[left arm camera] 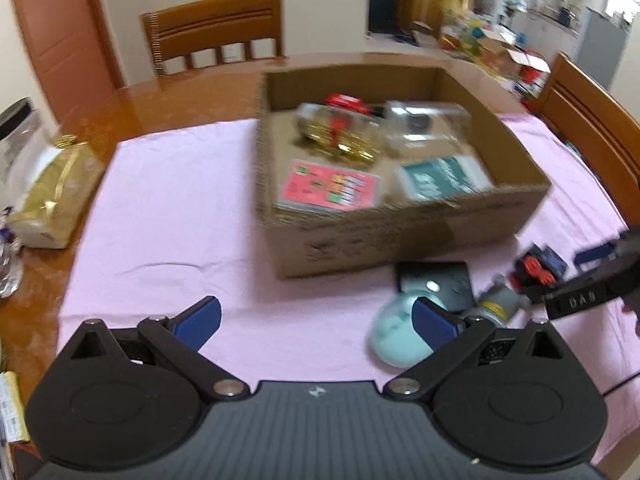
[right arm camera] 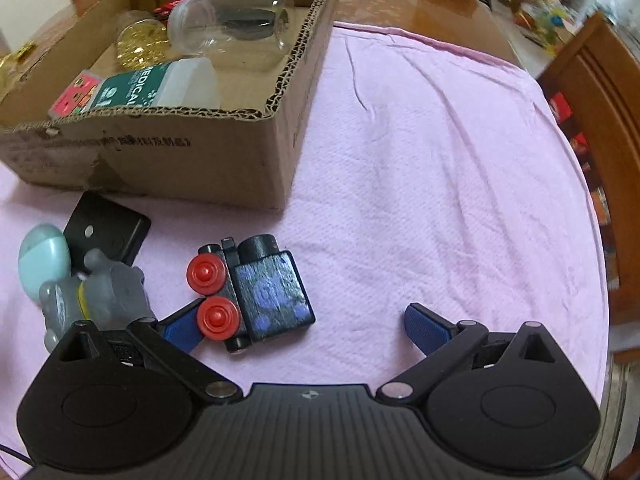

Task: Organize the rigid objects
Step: 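Lower the right gripper over the red-wheeled toy train while the left lowers over the blue egg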

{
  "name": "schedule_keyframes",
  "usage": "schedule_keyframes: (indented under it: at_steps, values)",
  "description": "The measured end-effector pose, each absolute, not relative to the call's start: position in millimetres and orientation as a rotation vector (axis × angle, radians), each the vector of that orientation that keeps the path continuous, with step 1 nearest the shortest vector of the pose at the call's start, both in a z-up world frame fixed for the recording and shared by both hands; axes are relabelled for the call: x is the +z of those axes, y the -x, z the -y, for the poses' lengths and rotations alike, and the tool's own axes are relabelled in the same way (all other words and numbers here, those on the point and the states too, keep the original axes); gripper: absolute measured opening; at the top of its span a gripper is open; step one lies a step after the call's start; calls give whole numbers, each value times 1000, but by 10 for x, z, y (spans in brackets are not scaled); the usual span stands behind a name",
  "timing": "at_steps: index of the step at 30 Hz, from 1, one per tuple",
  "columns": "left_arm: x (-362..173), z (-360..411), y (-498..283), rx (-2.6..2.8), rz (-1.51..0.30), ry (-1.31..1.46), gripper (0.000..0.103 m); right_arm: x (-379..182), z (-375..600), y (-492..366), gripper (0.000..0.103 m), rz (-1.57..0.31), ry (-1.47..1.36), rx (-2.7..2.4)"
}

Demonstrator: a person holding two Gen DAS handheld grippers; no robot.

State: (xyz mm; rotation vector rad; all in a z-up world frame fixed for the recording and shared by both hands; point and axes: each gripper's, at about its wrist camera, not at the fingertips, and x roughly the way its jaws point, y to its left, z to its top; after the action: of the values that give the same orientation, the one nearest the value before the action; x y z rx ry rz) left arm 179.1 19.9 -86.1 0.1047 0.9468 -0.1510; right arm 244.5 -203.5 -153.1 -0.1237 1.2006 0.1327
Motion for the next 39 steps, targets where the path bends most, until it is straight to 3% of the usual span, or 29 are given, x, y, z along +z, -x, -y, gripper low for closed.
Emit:
schedule_keyframes:
  at_steps: [7, 12, 14, 25, 29, 39]
  values:
    - [-1071, 83, -1667, -242, -957, -299, 100, -1531, 2113, -2404, 103, -1157, 158, 201]
    - [-1207, 199, -1668, -325, -972, -387, 88, -1541, 2127, -2388, 103, -1143, 163, 213]
    - [-1252, 237, -1680, -353, -982, -405, 78, -1551, 2130, -2402, 103, -1142, 162, 212]
    - [-1404, 327, -1803, -501, -956, -467, 69, -1533, 2105, -2387, 103, -1142, 151, 192]
    - [-1399, 287, -1828, -578, -961, -439, 52, -1531, 2107, -2402, 103, -1140, 143, 181]
    - [-1400, 83, -1764, -430, -1024, -332, 52, -1542, 2107, -2363, 103, -1114, 137, 173]
